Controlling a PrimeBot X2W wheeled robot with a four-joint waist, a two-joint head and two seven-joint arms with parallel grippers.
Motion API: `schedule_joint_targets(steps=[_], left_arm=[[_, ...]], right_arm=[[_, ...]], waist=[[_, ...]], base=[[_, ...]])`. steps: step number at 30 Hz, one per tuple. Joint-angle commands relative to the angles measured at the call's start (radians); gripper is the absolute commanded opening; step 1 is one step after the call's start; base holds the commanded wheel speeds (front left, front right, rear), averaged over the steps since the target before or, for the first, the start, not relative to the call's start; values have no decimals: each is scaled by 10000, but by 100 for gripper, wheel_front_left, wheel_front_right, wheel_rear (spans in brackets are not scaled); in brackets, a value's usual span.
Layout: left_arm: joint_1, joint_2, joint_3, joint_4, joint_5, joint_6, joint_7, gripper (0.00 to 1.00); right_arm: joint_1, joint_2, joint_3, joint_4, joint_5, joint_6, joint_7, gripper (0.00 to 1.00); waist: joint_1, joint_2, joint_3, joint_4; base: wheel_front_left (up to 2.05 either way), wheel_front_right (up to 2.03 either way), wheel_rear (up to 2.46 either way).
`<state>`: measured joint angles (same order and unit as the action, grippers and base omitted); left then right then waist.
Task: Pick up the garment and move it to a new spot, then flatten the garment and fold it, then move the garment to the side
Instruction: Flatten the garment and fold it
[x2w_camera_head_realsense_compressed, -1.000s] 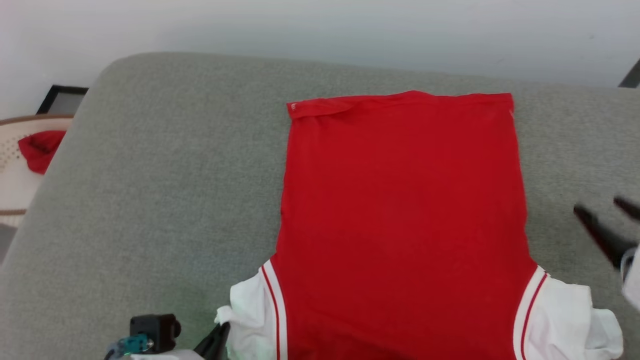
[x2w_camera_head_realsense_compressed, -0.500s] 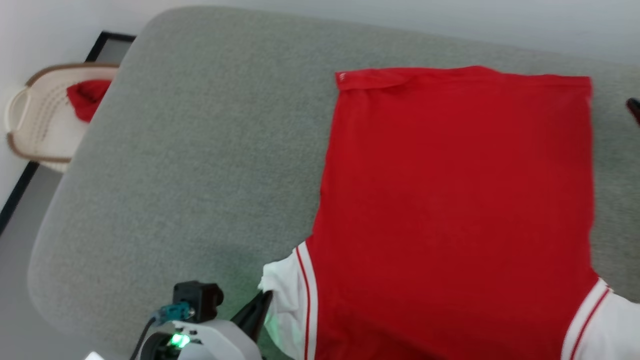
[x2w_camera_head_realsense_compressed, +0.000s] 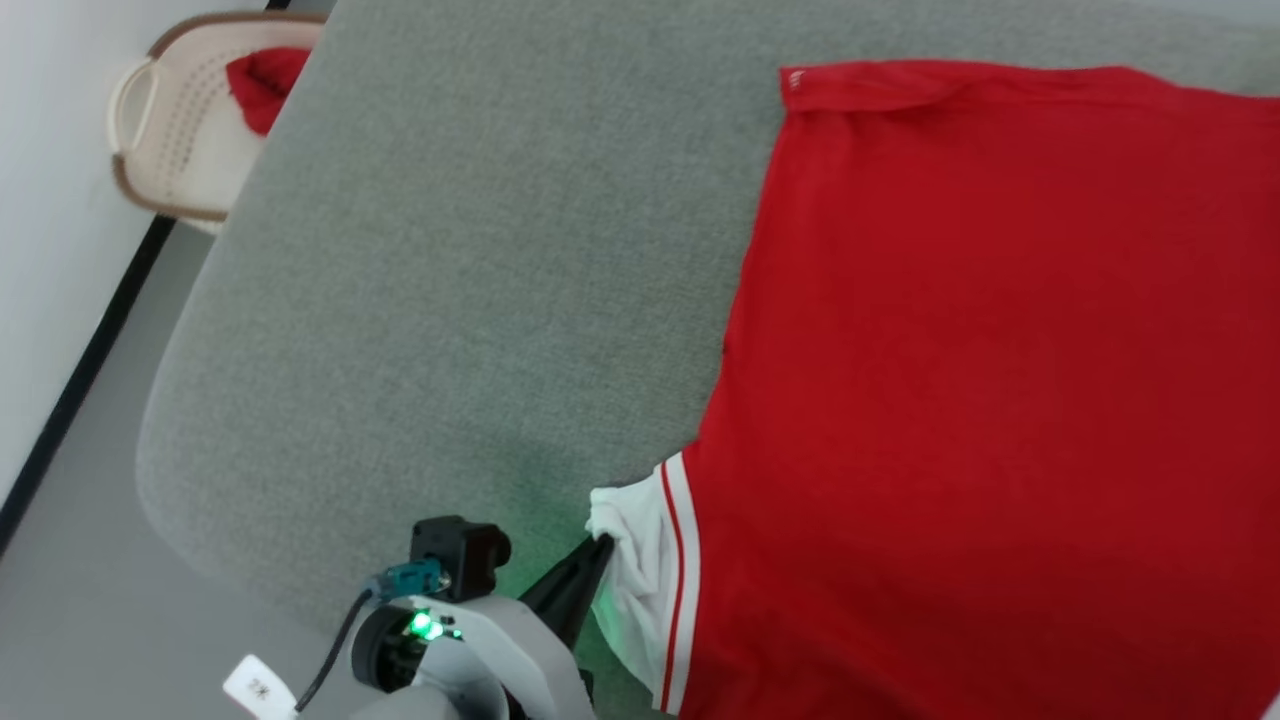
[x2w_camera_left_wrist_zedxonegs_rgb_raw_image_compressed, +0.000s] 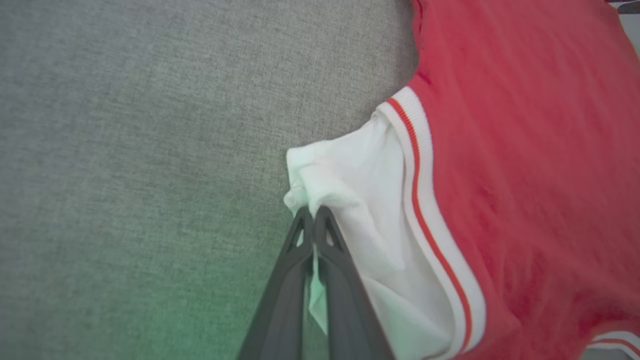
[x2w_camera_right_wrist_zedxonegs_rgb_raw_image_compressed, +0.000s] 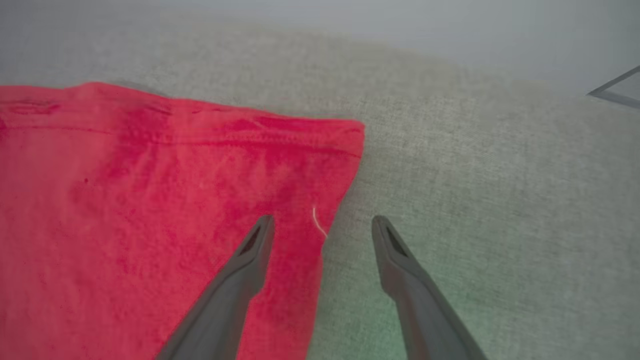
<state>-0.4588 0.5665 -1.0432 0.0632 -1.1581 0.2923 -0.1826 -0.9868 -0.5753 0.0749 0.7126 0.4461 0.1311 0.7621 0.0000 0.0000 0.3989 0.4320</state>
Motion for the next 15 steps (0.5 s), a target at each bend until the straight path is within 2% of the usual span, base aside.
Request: schedule_joint_targets(steps=[1, 11, 12, 13, 14, 15], left_arm=[[-137, -124, -23, 127, 86, -115, -47, 0], [-334, -731, -130, 984, 28, -630, -136, 0], [-331, -765, -145, 1047, 19, -688, -150, 0], [-333, -800, -150, 1109, 8, -696, -151, 0], [-339, -840, -154, 1156, -4, -742, -163, 0], [-353, -864, -155, 1213, -9, -769, -154, 0]], right_arm=[[-271, 50, -29, 344, -130, -6, 126, 100], [-873, 35, -350, 2528, -1214, -6, 651, 100], [-870, 45, -444, 2762, -1316, -8, 753, 77], [-875, 86, -470, 2942, -1393, -10, 844, 18], [-882, 122, -499, 3077, -1452, -10, 867, 0], [-901, 134, -531, 3176, -1531, -8, 864, 0]], waist=[[0, 0, 393, 401], [0, 0, 557, 889], [0, 0, 550, 915], [0, 0, 542, 938], [0, 0, 535, 956], [0, 0, 527, 969]], base=[[0, 0, 0], [0, 0, 0], [0, 0, 0], [0, 0, 0], [0, 0, 0], [0, 0, 0]])
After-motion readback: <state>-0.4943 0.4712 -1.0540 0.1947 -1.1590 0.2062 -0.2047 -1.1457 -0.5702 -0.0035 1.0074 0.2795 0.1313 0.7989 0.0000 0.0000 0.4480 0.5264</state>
